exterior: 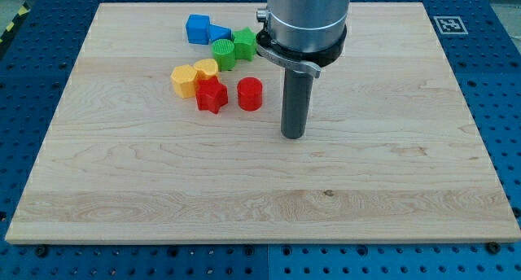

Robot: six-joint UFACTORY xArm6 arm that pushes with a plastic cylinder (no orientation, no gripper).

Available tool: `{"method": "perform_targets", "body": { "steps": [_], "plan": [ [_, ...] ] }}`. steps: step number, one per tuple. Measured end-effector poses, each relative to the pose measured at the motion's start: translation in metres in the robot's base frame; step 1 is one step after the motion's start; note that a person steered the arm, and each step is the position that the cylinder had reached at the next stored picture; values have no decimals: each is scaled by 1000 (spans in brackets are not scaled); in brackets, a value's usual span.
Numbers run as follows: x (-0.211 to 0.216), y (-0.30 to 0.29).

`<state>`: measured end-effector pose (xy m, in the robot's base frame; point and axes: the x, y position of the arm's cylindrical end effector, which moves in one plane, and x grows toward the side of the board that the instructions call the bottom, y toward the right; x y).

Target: Place the red blocks and the yellow hexagon in a diagonal line

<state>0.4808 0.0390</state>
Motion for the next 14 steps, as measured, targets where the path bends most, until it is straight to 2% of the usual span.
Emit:
{"method": "perform_targets", "body": {
  "steps": [2, 4, 6, 7, 8, 10, 12, 13, 14],
  "plan": [
    [1, 23],
    [-33, 141],
    [-33, 145],
    [-55, 160],
    [-102, 142],
    [-143, 28],
    [-133, -73],
    [-117, -91],
    [-81, -90]
  ]
}}
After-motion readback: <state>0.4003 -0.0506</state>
